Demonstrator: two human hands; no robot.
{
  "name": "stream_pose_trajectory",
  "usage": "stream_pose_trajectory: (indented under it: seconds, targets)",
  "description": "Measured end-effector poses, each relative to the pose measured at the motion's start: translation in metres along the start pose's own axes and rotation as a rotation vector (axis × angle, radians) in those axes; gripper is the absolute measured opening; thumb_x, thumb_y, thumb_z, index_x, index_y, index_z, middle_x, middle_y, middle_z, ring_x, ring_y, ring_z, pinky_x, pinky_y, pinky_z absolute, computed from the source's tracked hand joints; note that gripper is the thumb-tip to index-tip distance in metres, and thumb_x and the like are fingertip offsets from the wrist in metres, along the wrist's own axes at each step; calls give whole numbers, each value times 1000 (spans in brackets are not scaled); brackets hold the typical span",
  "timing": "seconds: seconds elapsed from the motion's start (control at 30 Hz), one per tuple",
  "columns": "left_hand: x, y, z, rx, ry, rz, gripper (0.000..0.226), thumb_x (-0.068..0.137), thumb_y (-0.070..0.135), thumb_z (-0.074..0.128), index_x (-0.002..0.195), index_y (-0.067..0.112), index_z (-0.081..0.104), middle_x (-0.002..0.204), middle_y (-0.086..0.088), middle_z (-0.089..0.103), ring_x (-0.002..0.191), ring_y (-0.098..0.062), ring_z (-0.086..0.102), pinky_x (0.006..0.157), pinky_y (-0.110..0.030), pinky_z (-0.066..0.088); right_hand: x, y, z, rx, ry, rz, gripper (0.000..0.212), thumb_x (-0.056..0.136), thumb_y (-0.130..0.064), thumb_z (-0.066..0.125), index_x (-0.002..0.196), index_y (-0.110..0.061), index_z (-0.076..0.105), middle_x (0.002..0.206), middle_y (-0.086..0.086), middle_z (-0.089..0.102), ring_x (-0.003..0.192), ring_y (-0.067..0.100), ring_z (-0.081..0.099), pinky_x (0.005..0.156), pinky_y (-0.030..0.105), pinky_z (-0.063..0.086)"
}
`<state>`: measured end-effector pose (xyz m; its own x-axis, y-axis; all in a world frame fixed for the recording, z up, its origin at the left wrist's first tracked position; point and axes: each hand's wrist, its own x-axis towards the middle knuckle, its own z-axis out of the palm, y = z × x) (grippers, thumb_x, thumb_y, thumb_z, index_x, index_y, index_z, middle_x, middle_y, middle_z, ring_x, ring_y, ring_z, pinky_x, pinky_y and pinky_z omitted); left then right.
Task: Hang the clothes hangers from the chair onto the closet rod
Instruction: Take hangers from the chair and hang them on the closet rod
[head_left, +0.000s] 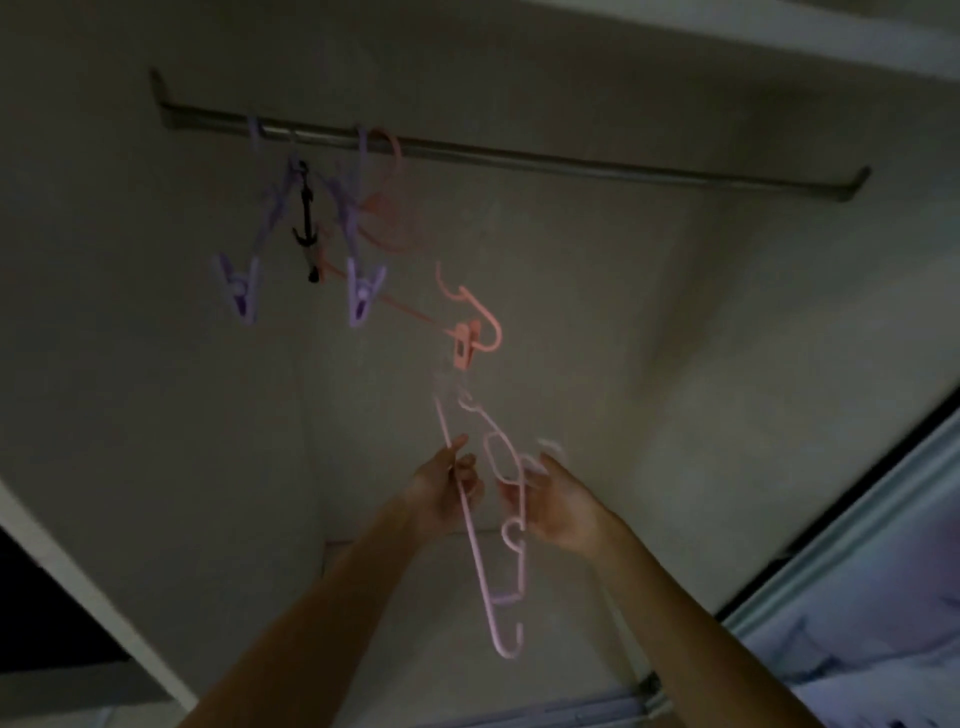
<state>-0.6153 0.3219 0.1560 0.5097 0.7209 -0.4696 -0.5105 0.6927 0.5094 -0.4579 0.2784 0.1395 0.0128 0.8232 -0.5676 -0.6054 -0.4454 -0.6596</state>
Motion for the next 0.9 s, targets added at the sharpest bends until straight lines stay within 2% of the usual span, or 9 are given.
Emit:
stream_pose_trajectory:
  seconds: [0.17, 0.27, 0.33, 0.4, 0.47, 0.5, 0.57, 0.73, 0.9]
  targets:
    - [-10, -2, 27, 746, 93, -82, 21, 98, 25, 39, 83, 23, 54, 80, 6, 58, 70, -8, 52, 65, -22, 38, -24, -44, 10, -536, 272, -258, 23, 102, -23, 30, 92, -14, 49, 66, 12, 59, 22, 3, 33, 26, 11, 20]
    - [-23, 18, 57, 1223, 61, -137, 24, 99, 22, 38, 76, 20, 46, 72, 7, 57, 61, -8, 53, 59, -23, 39, -38, -74, 9, -799, 396, -388, 21, 100, -23, 37, 85, -18, 49, 62, 9, 52, 18, 1, 32, 24, 11, 21]
    - [-36, 44, 85, 1213, -26, -84, 27, 100, 21, 35, 77, 16, 50, 55, 8, 64, 46, -7, 61, 51, -18, 43, -45, -98, 3, -917, 459, -432, 22, 98, -25, 43, 79, -17, 50, 60, 4, 50, 24, 0, 38, 29, 14, 26]
    - [-47, 70, 113, 1170, -61, 203, 31, 99, 22, 36, 84, 7, 59, 58, -2, 70, 54, -17, 69, 59, -18, 52, -48, -123, -2, -1082, 529, -457, 22, 98, -27, 42, 98, -11, 57, 68, 2, 56, 47, 8, 53, 46, 20, 37]
    - [-58, 96, 138, 1549, 202, 774, 25, 94, 25, 45, 97, 13, 67, 90, -7, 74, 90, -24, 69, 95, -32, 44, -49, -148, 0, -1286, 581, -464, 37, 98, -25, 36, 128, -8, 50, 103, 12, 64, 89, 28, 63, 72, 29, 43]
    - [-65, 109, 148, 1728, 374, 1028, 24, 93, 27, 47, 104, 18, 66, 106, -5, 70, 103, -25, 64, 98, -35, 40, -55, -159, 9, -1363, 614, -467, 40, 99, -23, 33, 134, -7, 44, 121, 18, 59, 107, 33, 59, 84, 31, 43]
    - [-74, 139, 162, 1946, 533, 1249, 35, 91, 30, 48, 124, 21, 56, 133, -4, 53, 125, -26, 47, 99, -36, 39, -70, -177, 39, -1471, 643, -487, 43, 100, -22, 29, 140, -5, 34, 135, 24, 49, 121, 36, 50, 96, 32, 40]
    - [-70, 196, 148, 2301, 764, 1027, 82, 89, 38, 55, 151, 13, 8, 159, -8, -9, 147, -30, -7, 119, -45, 3, -85, -191, 123, -1716, 643, -682, 49, 98, -15, 31, 147, -13, 21, 135, 24, 48, 121, 38, 50, 98, 37, 41]
    - [-70, 220, 109, 2335, 766, 928, 90, 86, 40, 58, 152, 14, 3, 160, -5, 2, 148, -26, 1, 120, -42, 8, -79, -187, 205, -1955, 620, -769, 61, 96, -11, 36, 150, -11, 7, 144, 20, 38, 130, 35, 41, 106, 37, 34]
